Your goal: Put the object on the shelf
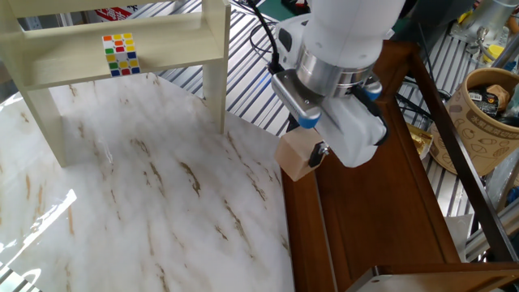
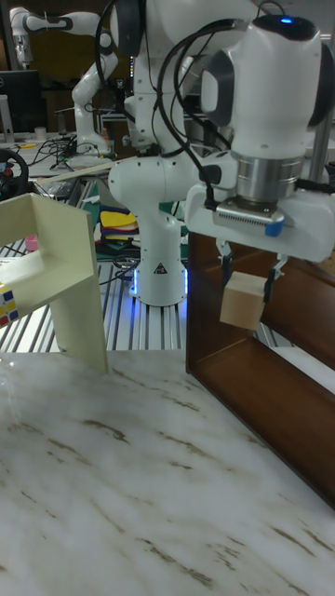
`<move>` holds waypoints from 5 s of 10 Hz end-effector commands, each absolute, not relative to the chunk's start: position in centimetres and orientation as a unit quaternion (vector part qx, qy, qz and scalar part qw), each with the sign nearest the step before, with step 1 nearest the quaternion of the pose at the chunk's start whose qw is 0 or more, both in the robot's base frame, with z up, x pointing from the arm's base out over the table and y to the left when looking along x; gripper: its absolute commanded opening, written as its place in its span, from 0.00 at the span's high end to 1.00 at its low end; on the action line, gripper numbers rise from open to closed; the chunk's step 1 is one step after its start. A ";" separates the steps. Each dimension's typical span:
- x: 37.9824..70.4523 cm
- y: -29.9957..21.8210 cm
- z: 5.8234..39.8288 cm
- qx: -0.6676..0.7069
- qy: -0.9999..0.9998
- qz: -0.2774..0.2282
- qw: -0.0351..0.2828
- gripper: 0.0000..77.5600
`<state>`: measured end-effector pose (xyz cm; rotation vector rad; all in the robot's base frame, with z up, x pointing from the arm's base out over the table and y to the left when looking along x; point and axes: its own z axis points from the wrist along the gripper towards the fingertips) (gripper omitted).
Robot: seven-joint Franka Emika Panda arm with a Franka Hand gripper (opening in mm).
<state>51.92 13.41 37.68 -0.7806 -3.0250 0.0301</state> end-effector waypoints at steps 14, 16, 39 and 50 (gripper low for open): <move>47.6 22.0 39.2 -0.331 -0.944 -0.005 0.003 0.98; 47.7 22.2 38.0 -0.368 -0.930 -0.013 0.008 0.98; 47.0 21.9 39.4 -0.424 -0.906 -0.015 0.009 0.00; 48.5 17.5 45.5 -0.245 -0.970 0.006 0.009 0.00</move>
